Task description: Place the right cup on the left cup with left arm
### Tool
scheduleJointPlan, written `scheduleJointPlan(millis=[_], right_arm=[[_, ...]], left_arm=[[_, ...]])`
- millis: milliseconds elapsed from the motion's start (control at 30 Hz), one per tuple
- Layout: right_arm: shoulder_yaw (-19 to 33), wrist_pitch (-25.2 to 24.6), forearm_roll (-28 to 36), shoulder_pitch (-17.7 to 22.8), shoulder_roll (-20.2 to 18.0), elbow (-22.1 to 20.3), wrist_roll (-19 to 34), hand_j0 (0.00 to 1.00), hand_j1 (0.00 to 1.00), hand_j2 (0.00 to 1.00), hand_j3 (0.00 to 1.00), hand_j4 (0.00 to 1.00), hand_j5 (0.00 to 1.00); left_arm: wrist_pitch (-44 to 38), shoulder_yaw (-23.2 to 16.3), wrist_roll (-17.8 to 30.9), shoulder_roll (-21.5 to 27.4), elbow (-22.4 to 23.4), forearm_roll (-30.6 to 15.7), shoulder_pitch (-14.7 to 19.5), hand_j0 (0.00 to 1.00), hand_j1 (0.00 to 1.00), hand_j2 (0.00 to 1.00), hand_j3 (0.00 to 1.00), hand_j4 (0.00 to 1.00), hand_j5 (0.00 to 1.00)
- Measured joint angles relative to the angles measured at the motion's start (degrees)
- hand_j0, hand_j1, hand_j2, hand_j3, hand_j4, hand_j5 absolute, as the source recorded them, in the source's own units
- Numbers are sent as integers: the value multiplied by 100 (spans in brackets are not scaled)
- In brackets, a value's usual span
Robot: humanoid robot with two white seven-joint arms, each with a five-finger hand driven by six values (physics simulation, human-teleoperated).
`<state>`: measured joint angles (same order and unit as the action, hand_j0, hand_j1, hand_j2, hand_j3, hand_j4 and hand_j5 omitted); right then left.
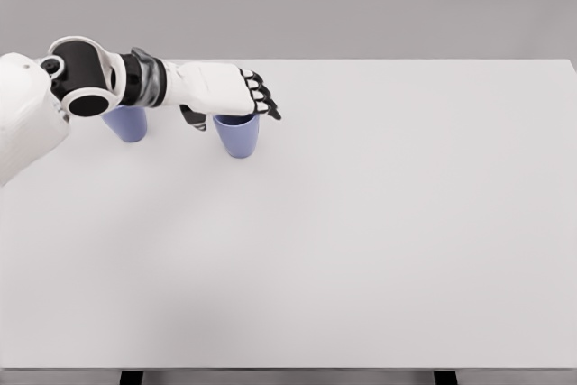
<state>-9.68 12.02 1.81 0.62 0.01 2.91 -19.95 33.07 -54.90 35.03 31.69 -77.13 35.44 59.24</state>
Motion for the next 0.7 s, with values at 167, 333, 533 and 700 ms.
scheduleJointPlan(millis=[167,333,533,700], right_arm=[[0,0,0,0,0,-1,0,100,100,100,100,100,100],[0,0,0,0,0,0,0,100,100,100,100,100,100],[0,0,0,0,0,0,0,100,100,100,100,100,100],[0,0,0,0,0,-1,0,100,100,100,100,100,100]], left_arm=[[15,-1,0,-9,39,110,18,99,99,99,99,99,99],[23,-1,0,-20,163,174,18,99,99,99,99,99,99],[27,5,0,-68,312,242,53,99,99,99,99,99,99],[27,7,0,-189,405,264,62,99,99,99,99,99,99]])
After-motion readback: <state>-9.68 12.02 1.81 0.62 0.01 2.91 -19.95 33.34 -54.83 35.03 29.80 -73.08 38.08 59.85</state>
